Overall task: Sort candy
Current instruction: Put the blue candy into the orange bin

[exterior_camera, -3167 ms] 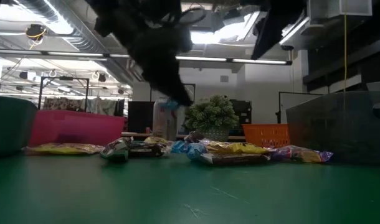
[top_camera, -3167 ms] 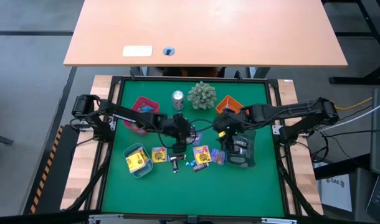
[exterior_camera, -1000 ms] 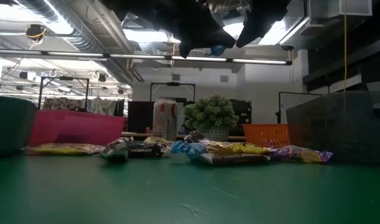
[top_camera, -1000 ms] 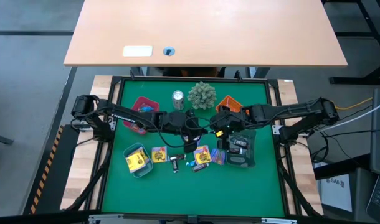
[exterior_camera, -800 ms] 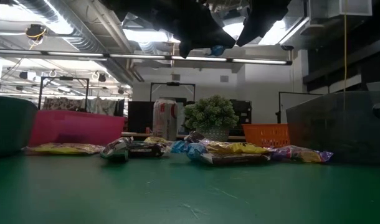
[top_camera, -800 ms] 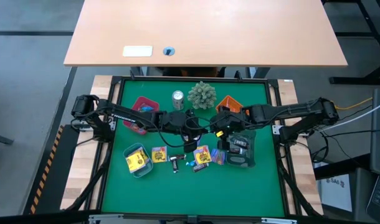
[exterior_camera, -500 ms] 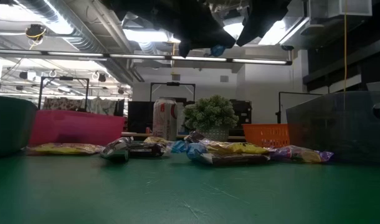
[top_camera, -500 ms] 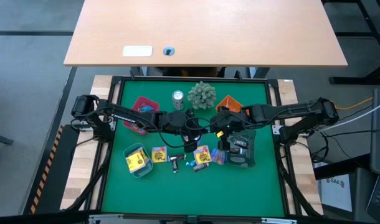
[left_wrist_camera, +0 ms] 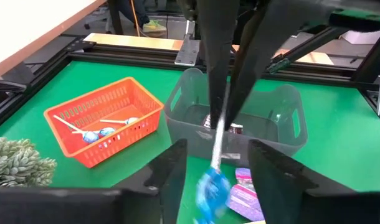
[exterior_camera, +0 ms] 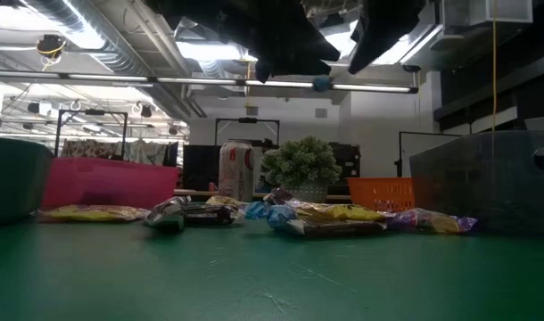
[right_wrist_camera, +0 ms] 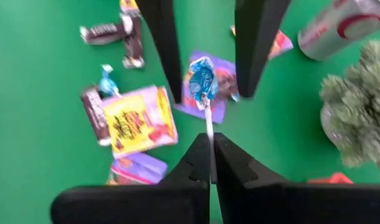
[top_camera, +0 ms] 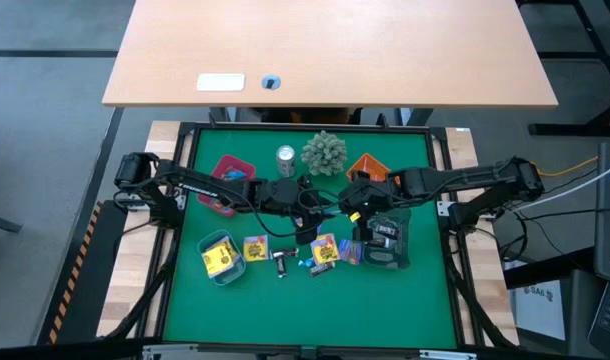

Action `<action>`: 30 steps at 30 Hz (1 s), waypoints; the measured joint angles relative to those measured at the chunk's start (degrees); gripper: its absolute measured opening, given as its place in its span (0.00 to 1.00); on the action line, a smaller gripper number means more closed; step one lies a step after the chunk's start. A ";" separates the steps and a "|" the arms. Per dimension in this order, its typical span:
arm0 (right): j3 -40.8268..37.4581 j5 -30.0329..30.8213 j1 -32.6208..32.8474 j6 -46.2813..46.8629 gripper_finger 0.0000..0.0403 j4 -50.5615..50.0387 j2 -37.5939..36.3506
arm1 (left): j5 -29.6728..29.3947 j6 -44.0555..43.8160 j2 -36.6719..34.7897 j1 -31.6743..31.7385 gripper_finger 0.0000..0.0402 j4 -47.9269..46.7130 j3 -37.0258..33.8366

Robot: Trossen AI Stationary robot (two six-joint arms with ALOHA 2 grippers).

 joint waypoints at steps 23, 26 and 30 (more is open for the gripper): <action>0.02 15.87 -16.47 3.19 0.02 -24.74 -0.02 | 0.02 -0.19 -0.02 2.64 0.47 -9.00 0.00; 0.02 15.67 -18.98 3.19 0.02 -24.76 -0.02 | 0.01 -0.09 -0.02 2.66 0.47 -11.07 0.00; 0.02 15.67 -21.25 3.18 0.02 -25.22 -0.02 | 0.01 -0.11 -0.02 2.66 0.47 -12.89 0.00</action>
